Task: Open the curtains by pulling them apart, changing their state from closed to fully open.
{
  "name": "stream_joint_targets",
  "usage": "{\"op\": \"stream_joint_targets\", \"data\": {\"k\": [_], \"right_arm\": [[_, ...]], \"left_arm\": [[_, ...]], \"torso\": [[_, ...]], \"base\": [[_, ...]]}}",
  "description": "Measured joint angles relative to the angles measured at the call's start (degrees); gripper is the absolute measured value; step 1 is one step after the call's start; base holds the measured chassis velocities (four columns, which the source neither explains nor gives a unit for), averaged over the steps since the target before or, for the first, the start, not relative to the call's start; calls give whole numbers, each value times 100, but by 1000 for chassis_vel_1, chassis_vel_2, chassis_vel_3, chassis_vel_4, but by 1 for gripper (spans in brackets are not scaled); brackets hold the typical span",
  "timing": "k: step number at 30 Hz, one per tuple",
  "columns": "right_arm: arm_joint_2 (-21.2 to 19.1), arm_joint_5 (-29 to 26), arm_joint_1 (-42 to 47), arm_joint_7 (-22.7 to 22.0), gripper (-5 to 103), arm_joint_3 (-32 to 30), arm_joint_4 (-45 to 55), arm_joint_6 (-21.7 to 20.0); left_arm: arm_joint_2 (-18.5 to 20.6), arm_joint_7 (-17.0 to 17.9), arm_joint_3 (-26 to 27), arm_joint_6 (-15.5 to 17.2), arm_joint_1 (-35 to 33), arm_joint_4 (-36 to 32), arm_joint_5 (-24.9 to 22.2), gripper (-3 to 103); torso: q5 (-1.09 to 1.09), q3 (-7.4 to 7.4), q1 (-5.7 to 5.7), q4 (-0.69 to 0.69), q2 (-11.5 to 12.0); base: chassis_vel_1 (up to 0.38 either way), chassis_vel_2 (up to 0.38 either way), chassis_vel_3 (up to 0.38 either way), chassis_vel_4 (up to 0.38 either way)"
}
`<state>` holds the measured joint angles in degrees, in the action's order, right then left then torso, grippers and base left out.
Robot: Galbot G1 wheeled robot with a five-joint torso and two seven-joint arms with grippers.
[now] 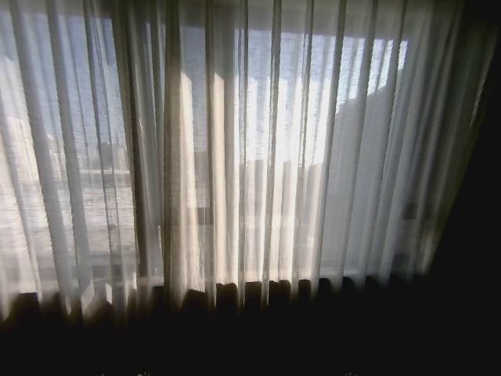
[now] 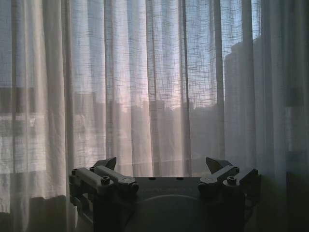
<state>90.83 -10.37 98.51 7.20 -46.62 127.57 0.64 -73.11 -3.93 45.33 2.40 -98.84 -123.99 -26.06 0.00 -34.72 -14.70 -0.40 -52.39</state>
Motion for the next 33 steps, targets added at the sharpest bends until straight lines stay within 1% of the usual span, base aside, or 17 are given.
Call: {"op": "stream_joint_targets", "data": {"k": [5, 12, 33], "right_arm": [[0, 22, 4, -15, 100, -6, -52, 94], [11, 64, 14, -19, 100, -10, -47, 112], [33, 132, 75, 9, 100, -4, 79, 123]], "left_arm": [[-23, -45, 33, -83, -18, 26, 26, 100], [-28, -78, 64, -135, -29, 30, 39, 100], [-74, -141, 156, -235, -78, -6, 48, 100]], "torso": [[0, 0, 0, 0, 0], [0, 0, 0, -1, 0], [0, 0, 0, 0, 0]], "base": [[0, 0, 0, 0], [20, 54, -26, -61], [-3, 94, -3, -96]]}}
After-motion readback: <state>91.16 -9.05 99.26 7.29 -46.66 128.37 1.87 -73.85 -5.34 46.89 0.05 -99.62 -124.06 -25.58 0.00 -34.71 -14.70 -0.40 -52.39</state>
